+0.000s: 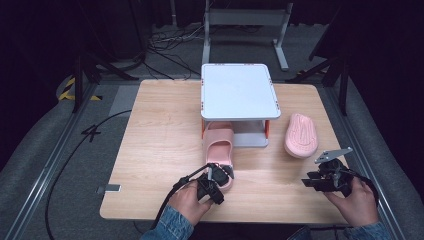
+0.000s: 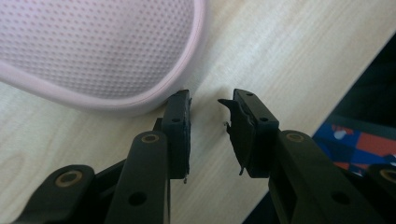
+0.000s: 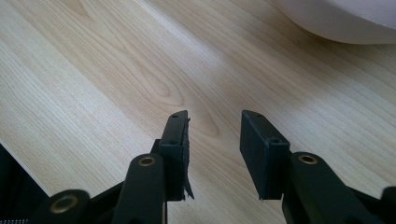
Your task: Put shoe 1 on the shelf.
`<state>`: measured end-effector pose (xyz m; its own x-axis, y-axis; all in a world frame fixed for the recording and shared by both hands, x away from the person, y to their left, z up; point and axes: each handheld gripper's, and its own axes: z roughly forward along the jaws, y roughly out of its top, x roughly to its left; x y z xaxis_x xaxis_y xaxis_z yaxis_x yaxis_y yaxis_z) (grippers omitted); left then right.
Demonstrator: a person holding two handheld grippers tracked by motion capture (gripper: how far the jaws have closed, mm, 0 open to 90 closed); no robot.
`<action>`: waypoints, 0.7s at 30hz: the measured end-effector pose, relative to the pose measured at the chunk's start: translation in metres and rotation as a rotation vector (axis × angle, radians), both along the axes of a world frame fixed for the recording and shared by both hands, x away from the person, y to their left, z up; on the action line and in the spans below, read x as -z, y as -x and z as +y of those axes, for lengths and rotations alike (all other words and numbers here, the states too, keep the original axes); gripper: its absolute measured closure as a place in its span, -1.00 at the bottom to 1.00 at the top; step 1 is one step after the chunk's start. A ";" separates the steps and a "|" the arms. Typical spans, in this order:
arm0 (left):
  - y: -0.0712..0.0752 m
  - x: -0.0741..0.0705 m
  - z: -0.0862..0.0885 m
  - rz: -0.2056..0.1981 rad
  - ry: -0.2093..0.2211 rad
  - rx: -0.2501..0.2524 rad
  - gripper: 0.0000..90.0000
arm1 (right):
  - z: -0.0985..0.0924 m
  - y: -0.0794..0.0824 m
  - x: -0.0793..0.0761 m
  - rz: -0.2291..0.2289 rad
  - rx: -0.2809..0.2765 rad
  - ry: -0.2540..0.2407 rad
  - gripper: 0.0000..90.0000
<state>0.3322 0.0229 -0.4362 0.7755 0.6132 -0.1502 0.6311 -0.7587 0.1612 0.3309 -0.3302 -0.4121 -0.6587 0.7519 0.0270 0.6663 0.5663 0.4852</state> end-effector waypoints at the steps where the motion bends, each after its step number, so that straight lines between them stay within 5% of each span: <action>1: -0.001 0.000 0.001 -0.022 -0.001 -0.012 0.52 | 0.000 0.000 0.000 0.000 0.000 -0.001 0.40; 21: -0.053 -0.006 -0.011 -0.147 0.011 -0.104 0.55 | -0.008 0.008 0.004 0.007 0.028 0.000 0.40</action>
